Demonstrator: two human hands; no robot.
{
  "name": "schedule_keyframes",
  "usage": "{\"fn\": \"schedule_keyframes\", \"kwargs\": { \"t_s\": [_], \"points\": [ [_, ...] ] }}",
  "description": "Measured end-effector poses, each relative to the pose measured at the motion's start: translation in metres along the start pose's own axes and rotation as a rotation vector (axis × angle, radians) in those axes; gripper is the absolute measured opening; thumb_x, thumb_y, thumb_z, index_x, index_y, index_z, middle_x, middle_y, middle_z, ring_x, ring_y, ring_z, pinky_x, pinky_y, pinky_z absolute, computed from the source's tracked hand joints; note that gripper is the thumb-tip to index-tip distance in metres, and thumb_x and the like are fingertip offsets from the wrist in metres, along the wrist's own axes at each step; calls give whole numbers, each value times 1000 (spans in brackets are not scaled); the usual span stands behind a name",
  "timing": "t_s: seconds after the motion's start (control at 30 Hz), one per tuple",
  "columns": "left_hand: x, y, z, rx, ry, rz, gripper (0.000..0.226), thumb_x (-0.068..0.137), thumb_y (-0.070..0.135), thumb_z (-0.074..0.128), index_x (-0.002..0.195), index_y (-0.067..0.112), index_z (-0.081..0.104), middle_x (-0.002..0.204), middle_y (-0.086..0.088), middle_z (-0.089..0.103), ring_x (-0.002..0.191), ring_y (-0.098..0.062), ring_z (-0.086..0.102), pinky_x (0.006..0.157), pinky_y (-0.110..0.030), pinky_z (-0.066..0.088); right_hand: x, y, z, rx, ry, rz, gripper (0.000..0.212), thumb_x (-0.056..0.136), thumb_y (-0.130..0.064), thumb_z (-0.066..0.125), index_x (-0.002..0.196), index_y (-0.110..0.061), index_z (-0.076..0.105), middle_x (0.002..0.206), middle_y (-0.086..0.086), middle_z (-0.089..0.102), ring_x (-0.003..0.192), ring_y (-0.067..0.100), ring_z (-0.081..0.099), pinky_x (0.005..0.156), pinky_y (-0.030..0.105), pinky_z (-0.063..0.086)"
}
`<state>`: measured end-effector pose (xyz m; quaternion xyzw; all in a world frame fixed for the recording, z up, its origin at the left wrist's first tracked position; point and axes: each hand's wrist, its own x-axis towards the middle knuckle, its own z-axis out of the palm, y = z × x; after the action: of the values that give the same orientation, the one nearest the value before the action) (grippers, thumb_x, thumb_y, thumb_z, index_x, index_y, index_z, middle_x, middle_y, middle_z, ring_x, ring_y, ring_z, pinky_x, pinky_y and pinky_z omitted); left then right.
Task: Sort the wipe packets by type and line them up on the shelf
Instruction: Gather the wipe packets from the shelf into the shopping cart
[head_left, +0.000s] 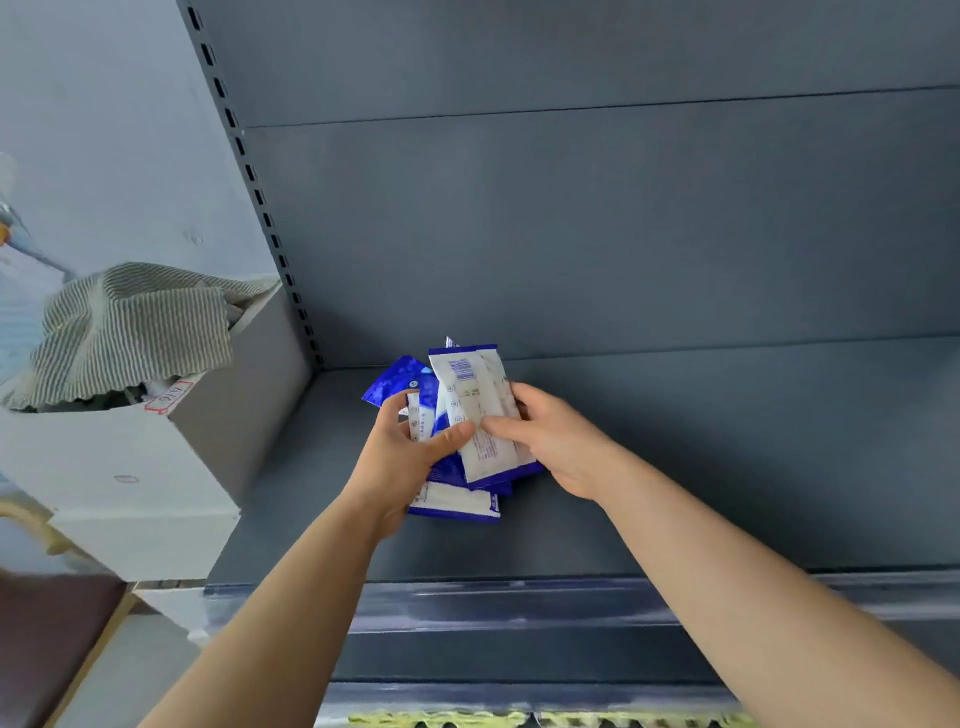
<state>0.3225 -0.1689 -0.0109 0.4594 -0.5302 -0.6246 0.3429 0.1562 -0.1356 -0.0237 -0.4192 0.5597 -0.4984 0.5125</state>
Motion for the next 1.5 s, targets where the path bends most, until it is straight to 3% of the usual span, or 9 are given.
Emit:
{"fn": "schedule_keyframes", "kwargs": {
  "t_s": [0.2, 0.43, 0.6, 0.77, 0.9, 1.17, 1.3, 1.5],
  "points": [
    [-16, 4, 38, -5, -155, 83, 68, 67, 26, 81, 125, 25, 46, 104, 1, 72, 84, -22, 73, 66, -44, 60, -51, -1, -30, 99, 151, -32, 50, 86, -16, 68, 132, -25, 50, 119, -1, 66, 103, 16, 68, 87, 45, 56],
    [-39, 16, 142, -1, -361, 162, 58, 75, 20, 79, 122, 25, 47, 101, 5, 73, 83, -20, 73, 68, -46, 60, -138, -17, -111, 72, 393, -113, 51, 87, -18, 66, 134, -28, 48, 121, -2, 65, 105, 15, 66, 86, 44, 57],
    [-66, 17, 252, -13, -549, 179, 55, 75, 20, 78, 121, 22, 48, 102, 4, 73, 84, -19, 73, 67, -43, 60, -216, -20, -193, 42, 602, -169, 45, 87, -18, 67, 128, -28, 53, 117, -4, 67, 101, 13, 68, 79, 36, 59],
    [-104, 7, 388, -3, -691, 171, 59, 75, 20, 79, 124, 22, 47, 108, 3, 71, 86, -18, 73, 68, -42, 61, -303, -8, -298, 47, 775, -184, 43, 86, -18, 69, 125, -28, 56, 116, -3, 69, 102, 18, 68, 84, 43, 57],
    [-138, -8, 501, 14, -773, 143, 58, 76, 23, 79, 123, 24, 46, 109, 3, 69, 84, -16, 73, 62, -34, 60, -373, 3, -387, 55, 877, -125, 41, 87, -19, 67, 126, -29, 55, 116, 0, 69, 100, 20, 69, 82, 41, 58],
    [-160, -59, 696, 150, -844, 81, 72, 73, 33, 80, 131, 30, 39, 118, 4, 63, 93, -17, 69, 65, -32, 60, -455, 42, -552, 42, 1050, 95, 48, 86, -24, 68, 131, -28, 50, 121, -2, 62, 102, 21, 66, 82, 45, 58],
    [-142, -97, 774, 214, -826, -2, 80, 70, 38, 82, 135, 30, 36, 122, 3, 62, 94, -20, 68, 73, -40, 61, -458, 74, -626, 49, 1066, 187, 46, 88, -24, 66, 131, -26, 50, 120, -4, 61, 97, 17, 64, 72, 33, 60],
    [-93, -144, 881, 251, -768, -125, 73, 78, 34, 76, 137, 28, 34, 123, 2, 60, 88, -17, 67, 59, -28, 57, -428, 118, -747, 95, 998, 293, 48, 87, -21, 67, 131, -24, 50, 126, 1, 59, 100, 20, 65, 66, 29, 59]
  ]
}}
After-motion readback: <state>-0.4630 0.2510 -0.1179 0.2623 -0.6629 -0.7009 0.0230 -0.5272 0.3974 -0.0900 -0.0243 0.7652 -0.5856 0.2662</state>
